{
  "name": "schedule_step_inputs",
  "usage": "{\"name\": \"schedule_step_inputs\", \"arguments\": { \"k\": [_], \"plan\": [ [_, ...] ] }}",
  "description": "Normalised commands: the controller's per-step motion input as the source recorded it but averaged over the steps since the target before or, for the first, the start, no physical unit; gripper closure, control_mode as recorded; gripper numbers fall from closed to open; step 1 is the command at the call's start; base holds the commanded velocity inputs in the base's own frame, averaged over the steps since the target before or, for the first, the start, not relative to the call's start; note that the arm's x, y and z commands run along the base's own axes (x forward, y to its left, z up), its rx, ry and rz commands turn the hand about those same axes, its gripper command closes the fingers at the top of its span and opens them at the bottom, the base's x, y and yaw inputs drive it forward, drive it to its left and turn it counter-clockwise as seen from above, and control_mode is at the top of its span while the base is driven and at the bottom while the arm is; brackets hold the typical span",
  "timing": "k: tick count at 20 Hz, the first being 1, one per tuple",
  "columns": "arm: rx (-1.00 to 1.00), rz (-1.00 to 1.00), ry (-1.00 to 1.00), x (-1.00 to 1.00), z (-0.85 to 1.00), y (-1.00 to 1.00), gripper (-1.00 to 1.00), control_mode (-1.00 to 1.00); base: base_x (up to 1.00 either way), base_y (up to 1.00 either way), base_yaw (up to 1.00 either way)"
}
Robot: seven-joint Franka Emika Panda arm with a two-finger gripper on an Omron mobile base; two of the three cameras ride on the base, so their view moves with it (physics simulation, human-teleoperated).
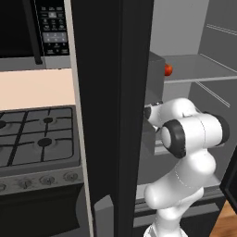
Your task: Pick up both apples from the fridge and place them inside the tupperware on the counter.
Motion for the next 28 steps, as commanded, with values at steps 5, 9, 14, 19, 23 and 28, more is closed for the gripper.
{"name": "schedule_step_inputs", "arguments": {
  "k": [5, 9, 14, 19, 23, 28],
  "plan": [
    [0.00, -0.05, 0.00, -0.36, -0.19, 0.04, 1.00, -1.00, 0.00, 0.00, 0.00],
    [0.00, -0.19, -0.04, -0.49, -0.07, 0.00, 1.00, -1.00, 0.00, 0.00, 0.00],
    [0.03, -0.26, -0.03, -0.66, 0.06, -0.07, 1.00, -1.00, 0.00, 0.00, 0.00],
    [0.00, -0.10, 0.00, -0.59, 0.49, -0.15, 1.00, -1.00, 0.00, 0.00, 0.00],
    [0.00, 0.00, 0.00, -0.51, 0.78, -0.12, 1.00, -1.00, 0.00, 0.00, 0.00],
    [0.00, 0.07, 0.01, -0.47, 0.80, -0.12, 1.00, -1.00, 0.00, 0.00, 0.00]
  ]
}}
